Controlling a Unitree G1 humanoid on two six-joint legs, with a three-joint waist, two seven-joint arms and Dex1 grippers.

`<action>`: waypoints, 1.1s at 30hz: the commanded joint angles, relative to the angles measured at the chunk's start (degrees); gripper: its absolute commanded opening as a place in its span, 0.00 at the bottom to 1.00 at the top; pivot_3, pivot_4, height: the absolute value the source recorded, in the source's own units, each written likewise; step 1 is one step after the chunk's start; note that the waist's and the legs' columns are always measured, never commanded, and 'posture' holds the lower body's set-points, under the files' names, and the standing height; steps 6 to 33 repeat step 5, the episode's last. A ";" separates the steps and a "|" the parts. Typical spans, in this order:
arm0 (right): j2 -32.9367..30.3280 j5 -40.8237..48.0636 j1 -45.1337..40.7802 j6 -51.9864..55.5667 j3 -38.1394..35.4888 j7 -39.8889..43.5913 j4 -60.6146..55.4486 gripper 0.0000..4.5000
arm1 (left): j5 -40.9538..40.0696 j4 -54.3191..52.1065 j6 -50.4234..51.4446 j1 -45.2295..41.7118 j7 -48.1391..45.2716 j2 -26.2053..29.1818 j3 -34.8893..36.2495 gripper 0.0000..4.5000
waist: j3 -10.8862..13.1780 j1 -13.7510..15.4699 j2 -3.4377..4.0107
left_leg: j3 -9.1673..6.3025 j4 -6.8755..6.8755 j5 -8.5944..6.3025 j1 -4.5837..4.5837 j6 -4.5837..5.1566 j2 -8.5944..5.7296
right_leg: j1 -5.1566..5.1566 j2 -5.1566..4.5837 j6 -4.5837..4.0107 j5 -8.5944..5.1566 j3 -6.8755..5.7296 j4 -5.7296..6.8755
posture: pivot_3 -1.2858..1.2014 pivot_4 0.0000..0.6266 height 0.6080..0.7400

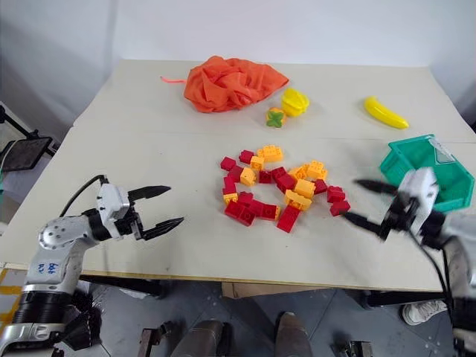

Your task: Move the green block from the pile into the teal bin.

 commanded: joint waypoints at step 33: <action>2.82 -1.63 8.21 -5.12 -0.63 -1.43 -4.45 0.99 | 0.40 -0.85 -0.81 2.97 1.82 1.46 2.76 1.00 | 0.00 0.68 0.00 | 0.02 0.02 -0.01 0.07 0.00 0.01 | 0.03 0.01 0.00 0.01 0.02 -0.03 | 0.52 0.24 1.00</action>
